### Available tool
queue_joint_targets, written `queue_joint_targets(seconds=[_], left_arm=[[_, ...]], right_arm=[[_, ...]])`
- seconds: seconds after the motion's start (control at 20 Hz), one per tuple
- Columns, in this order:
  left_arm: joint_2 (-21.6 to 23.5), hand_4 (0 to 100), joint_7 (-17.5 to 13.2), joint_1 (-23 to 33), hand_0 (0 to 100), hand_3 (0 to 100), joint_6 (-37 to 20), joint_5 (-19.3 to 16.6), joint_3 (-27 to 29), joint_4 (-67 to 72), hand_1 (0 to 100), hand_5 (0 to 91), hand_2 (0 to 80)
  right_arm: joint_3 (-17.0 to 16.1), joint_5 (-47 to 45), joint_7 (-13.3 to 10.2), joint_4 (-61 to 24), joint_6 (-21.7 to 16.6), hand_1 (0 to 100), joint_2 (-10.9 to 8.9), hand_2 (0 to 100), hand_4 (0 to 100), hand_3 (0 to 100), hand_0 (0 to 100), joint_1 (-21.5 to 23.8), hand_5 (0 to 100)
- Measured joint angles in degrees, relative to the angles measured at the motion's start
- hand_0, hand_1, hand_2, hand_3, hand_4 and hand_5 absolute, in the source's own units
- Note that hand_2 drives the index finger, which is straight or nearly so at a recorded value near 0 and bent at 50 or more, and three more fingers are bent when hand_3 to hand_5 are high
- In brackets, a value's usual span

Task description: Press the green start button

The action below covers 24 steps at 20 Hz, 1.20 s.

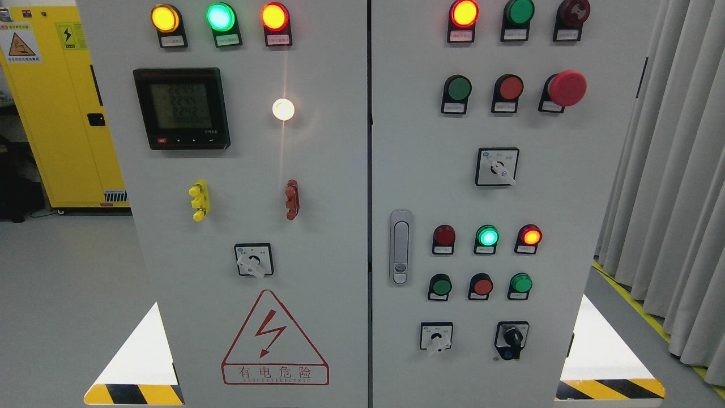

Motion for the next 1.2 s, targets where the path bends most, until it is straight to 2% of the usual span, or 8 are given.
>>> queue_joint_targets(seconds=[0.15, 0.4, 0.65, 0.9, 0.95, 1.05, 1.1, 1.2], left_arm=[[0.0, 0, 0.0, 0.0, 12, 0, 0.0, 0.0, 0.0, 0.0, 56, 0.0, 0.0], [0.0, 0, 0.0, 0.0, 12, 0, 0.0, 0.0, 0.1, 0.0, 56, 0.0, 0.0], [0.0, 0, 0.0, 0.0, 12, 0, 0.0, 0.0, 0.1, 0.0, 56, 0.0, 0.0], [-0.4, 0, -0.1, 1.2, 12, 0, -0.1, 0.0, 0.1, 0.0, 56, 0.0, 0.0], [-0.6, 0, -0.2, 1.4, 12, 0, -0.1, 0.0, 0.1, 0.0, 56, 0.0, 0.0], [-0.9, 0, -0.3, 1.6, 12, 0, -0.2, 0.0, 0.1, 0.0, 56, 0.0, 0.0], [-1.0, 0, -0.3, 1.7, 12, 0, -0.2, 0.0, 0.1, 0.0, 56, 0.0, 0.0], [-1.3, 0, -0.2, 1.8, 12, 0, -0.3, 0.0, 0.1, 0.0, 56, 0.0, 0.0]], right_arm=[[0.2, 0.0, -0.3, -0.5, -2.7, 30, 0.23, 0, 0, 0, 15, -0.2, 0], [1.9, 3.1, -3.7, -3.3, -11.0, 34, 0.79, 0, 0, 0, 15, -0.3, 0], [3.1, 6.6, -4.4, -9.6, -13.7, 38, 1.28, 0, 0, 0, 15, 0.1, 0], [3.8, 10.5, -4.6, -20.3, -14.7, 39, 1.62, 0, 2, 0, 15, 1.9, 0], [3.9, 11.7, -4.7, -22.8, -14.9, 40, 1.66, 0, 13, 15, 15, 2.4, 2], [4.1, 13.8, -4.7, -28.3, -15.0, 40, 1.76, 0, 15, 17, 15, 3.4, 4], [4.2, 14.7, -4.7, -31.0, -15.0, 41, 1.80, 0, 18, 23, 15, 3.8, 6], [4.4, 16.3, -4.7, -36.3, -15.1, 41, 1.82, 0, 20, 24, 16, 4.9, 8]])
